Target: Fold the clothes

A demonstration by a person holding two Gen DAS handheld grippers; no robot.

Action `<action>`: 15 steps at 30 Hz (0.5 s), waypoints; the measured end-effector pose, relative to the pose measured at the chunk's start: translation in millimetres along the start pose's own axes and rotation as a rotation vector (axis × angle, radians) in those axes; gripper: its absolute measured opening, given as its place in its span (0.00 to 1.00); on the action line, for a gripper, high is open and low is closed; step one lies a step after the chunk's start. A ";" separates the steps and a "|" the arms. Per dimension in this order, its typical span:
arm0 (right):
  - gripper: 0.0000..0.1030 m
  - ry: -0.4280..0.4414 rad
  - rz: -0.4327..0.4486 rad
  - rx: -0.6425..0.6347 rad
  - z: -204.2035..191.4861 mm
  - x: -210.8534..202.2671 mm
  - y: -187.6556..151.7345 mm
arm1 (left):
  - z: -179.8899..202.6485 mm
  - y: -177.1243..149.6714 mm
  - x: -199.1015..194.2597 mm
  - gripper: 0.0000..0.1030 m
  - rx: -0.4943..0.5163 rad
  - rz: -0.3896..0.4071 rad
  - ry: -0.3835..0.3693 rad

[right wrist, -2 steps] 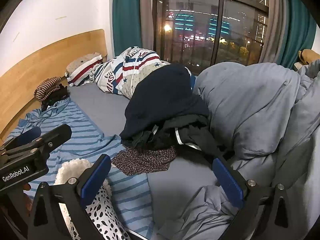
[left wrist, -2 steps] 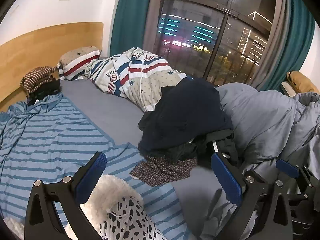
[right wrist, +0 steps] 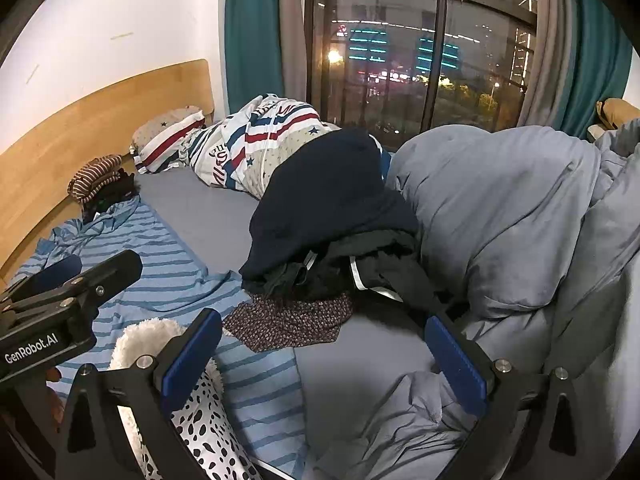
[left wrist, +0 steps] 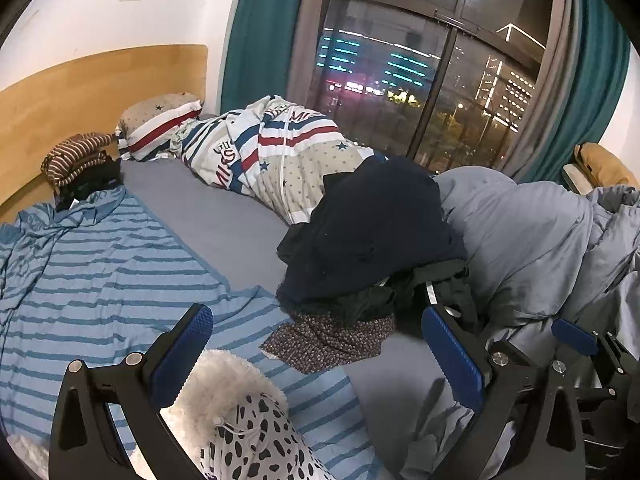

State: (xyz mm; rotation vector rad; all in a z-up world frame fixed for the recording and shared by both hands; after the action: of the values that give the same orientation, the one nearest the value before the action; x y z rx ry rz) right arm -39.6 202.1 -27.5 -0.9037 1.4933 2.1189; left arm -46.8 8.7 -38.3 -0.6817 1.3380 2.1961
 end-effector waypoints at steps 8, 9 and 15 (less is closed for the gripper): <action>1.00 0.021 -0.017 0.005 -0.4 3.6 -0.9 | -7.8 -2.6 -0.1 1.00 -0.015 -0.001 -0.005; 1.00 0.022 -0.015 0.006 -1.1 4.4 -1.1 | -8.4 -3.0 0.9 1.00 -0.011 -0.005 0.000; 1.00 0.040 -0.022 0.001 -4.7 8.0 -5.2 | -10.4 -2.7 -1.4 1.00 -0.011 -0.007 0.006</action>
State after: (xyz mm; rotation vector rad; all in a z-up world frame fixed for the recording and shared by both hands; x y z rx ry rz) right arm -40.7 199.2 -37.7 -0.9631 1.4972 2.0958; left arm -42.2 0.3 -43.4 -0.6963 1.3251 2.1994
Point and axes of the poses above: each gripper's, at about its wrist camera, not at the fingertips, and x roughly the way its jaws point, z to its right, y to its top, the point moved 6 cm from there along x, roughly the way its jaws point, and after that the axes turned 15 degrees about -x, right-handed, at the moved point
